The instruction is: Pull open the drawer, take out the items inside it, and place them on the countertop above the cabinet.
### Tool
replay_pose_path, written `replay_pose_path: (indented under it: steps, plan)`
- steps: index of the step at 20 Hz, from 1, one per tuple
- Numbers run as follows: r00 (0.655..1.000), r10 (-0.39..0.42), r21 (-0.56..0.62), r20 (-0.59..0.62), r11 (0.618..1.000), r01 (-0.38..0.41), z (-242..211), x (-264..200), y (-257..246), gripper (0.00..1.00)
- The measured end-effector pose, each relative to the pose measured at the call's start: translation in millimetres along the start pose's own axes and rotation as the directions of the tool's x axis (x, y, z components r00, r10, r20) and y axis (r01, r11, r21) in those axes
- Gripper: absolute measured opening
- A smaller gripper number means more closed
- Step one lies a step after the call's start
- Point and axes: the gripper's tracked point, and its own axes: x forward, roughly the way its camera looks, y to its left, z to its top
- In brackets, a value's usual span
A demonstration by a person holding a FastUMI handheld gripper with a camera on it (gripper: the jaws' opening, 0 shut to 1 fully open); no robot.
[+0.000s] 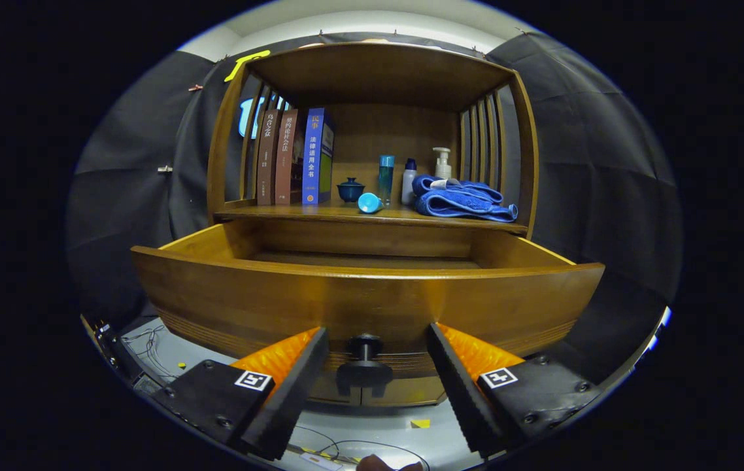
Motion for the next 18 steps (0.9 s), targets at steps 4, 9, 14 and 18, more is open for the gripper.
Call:
replay_pose_path:
  steps: [4,9,14,18]
  plan:
    - [1.0,0.0,0.009,0.015,1.0,0.0,8.8,7.2,0.8,1.0]
    - [1.0,-0.009,0.006,0.013,1.0,0.009,13.2,30.8,3.2,1.0]
    - [1.0,-0.016,-0.009,0.02,1.0,0.017,17.2,57.8,4.8,1.0]
    - [1.0,-0.015,-0.01,0.021,1.0,0.015,21.7,81.2,4.9,1.0]
